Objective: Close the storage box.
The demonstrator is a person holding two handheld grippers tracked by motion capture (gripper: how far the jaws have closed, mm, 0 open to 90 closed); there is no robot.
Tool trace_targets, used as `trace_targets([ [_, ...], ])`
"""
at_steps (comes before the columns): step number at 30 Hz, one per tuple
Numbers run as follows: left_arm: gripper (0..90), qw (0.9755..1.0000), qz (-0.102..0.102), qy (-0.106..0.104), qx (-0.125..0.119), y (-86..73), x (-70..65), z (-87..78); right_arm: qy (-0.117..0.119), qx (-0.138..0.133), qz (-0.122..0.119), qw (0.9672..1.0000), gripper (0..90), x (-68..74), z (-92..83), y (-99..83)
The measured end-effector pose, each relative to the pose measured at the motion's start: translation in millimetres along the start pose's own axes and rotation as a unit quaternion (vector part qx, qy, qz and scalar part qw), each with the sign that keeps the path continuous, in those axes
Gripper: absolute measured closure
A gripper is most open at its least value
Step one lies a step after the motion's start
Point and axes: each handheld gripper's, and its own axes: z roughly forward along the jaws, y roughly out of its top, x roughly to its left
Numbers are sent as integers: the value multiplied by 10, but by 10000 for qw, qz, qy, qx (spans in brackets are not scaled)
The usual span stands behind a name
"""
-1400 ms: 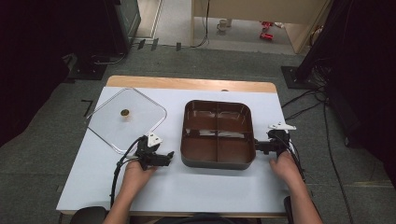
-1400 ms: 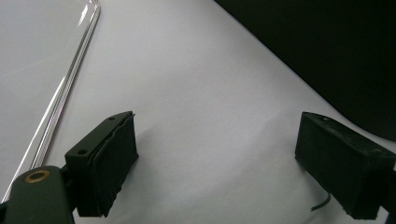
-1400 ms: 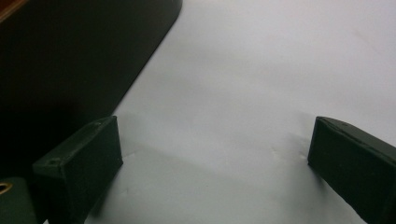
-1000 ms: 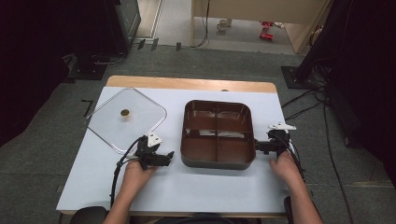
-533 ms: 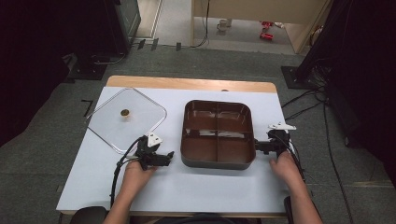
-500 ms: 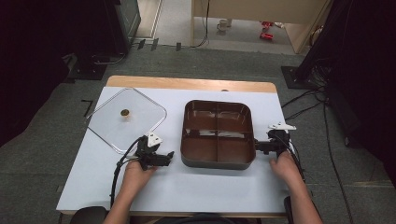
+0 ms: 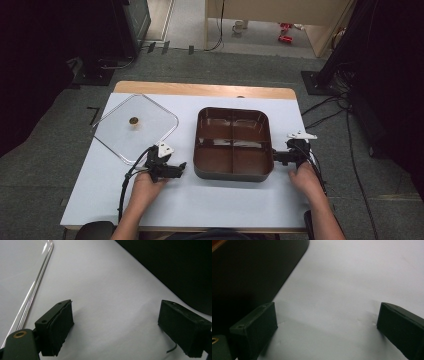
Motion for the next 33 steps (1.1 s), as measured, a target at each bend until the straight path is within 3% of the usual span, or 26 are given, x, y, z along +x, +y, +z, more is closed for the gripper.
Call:
trace_targets([
  [19,126,10000,-31,7,21,8,-1,2,0,-1,0,10000,21,0,0,0],
  [23,151,9993,-59,48,356,97,-22,-4,1,-2,2,10000,21,0,0,0],
  [28,252,9976,262,-228,595,194,-46,-37,3,-1,2,10000,21,-1,0,0],
  [31,313,9974,379,-250,562,253,-48,-80,2,0,2,10000,21,0,0,0],
  [33,329,9978,351,-260,490,291,-21,-110,3,0,1,10000,21,0,0,0],
])
